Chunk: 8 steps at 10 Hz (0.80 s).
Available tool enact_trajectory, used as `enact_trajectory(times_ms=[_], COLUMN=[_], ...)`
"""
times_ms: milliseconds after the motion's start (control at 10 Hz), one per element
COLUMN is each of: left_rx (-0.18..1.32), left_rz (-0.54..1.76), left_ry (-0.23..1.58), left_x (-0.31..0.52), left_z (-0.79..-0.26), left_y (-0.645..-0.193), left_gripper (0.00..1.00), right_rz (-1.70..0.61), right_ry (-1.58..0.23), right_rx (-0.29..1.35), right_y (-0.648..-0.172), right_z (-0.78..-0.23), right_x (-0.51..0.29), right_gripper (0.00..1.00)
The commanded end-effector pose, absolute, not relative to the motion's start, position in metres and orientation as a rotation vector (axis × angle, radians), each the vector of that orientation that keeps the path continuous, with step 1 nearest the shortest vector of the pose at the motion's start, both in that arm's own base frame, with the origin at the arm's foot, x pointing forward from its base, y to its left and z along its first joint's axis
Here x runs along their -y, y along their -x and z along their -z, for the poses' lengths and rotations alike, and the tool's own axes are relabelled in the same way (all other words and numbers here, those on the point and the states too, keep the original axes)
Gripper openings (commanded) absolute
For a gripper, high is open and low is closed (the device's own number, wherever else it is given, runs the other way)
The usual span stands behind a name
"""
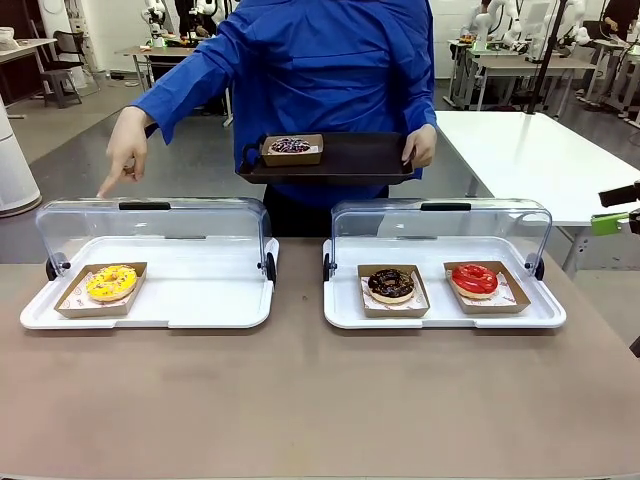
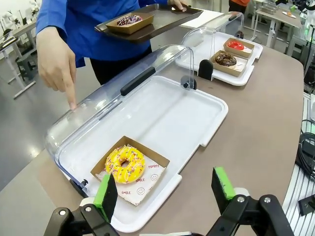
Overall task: Provide the desired donut to the person.
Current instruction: Pick up and lift the Paper togo box containing the Donut pointed at by the person.
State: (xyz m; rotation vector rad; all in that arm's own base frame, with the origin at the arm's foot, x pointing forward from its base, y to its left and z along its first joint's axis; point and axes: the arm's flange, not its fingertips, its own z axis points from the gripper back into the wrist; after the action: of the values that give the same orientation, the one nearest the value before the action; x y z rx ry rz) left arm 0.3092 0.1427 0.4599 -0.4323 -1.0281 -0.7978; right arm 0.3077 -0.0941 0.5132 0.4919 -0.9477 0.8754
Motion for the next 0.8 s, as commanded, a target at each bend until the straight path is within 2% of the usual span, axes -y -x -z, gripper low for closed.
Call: enact_trajectory(times_ms=[0,100,500,700], left_rx=[1.029,0.845,0.481,0.290], left_rz=[0.798,0.889,1.107,1.187], left_ry=[0.432,0.327,0.025,-0.071], left_x=[-0.143,-0.116,-0.065,-0.050], left_z=[-0.460,-0.470,-0.457,-0.429], left_y=[-0.309,-0.329,-0.383,-0.403], left_gripper=[1.00,1.00,1.00,1.00], right_rz=[-0.886,-0.886,-0.886,-0.886], right_ry=[-0.503,-0.503,-0.503,-0.503], right_rx=[0.970,0.970,0.970,0.970], right_y=[-0.311,-0.311,-0.311,-0.311], right_z=[-0.511,-0.511,-0.511,-0.511], right_x=[0.094,0.094,0.094,0.094], right_gripper=[1.00,1.00,1.00,1.00])
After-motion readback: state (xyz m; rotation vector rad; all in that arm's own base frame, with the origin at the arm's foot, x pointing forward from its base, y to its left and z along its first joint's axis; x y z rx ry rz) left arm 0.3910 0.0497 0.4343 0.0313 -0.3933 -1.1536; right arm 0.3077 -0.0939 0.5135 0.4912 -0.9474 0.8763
